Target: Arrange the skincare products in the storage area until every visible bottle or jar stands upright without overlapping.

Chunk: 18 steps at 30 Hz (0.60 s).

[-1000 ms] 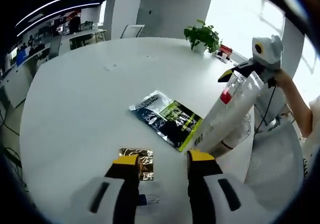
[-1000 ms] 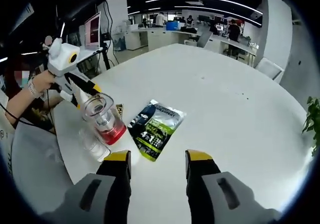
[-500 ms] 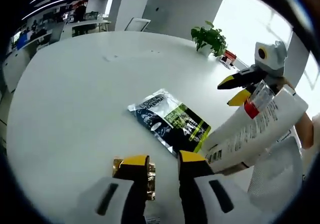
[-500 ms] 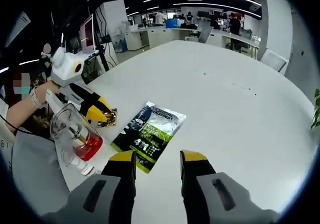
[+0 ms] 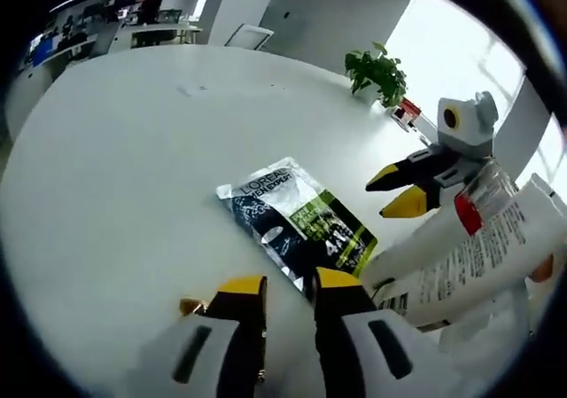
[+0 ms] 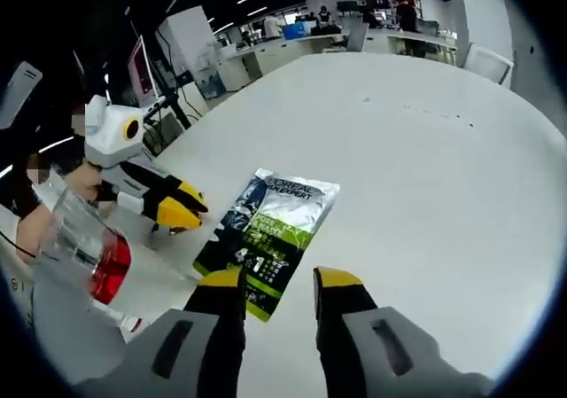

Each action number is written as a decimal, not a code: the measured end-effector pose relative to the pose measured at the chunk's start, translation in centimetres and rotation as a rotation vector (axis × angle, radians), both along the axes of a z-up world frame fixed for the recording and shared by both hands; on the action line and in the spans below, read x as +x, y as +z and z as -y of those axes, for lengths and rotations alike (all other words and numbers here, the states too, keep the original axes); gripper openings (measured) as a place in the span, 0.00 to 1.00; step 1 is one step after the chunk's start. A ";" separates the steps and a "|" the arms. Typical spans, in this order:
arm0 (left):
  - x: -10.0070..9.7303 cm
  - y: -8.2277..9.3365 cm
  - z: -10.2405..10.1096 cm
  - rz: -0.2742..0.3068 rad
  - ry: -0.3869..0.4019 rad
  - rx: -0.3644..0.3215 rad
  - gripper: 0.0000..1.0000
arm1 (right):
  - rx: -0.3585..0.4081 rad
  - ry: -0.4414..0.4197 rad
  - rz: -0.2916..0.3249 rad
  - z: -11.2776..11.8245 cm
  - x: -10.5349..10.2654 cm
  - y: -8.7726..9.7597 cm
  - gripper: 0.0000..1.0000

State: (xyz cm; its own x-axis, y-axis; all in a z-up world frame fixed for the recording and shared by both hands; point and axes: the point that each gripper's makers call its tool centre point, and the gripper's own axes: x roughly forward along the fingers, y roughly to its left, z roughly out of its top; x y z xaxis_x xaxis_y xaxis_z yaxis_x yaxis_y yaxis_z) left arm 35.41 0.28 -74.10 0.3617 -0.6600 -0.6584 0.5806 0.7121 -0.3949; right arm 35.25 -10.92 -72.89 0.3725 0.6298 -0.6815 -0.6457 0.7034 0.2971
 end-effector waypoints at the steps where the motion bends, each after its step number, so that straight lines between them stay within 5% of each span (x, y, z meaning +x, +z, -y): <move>1: 0.0 0.0 0.1 0.000 0.000 -0.002 0.18 | 0.010 -0.005 -0.002 -0.1 0.1 -0.1 0.29; 18: -0.3 -0.7 1.0 -0.040 0.029 -0.036 0.19 | 0.070 -0.057 -0.082 -0.1 2.4 -3.4 0.25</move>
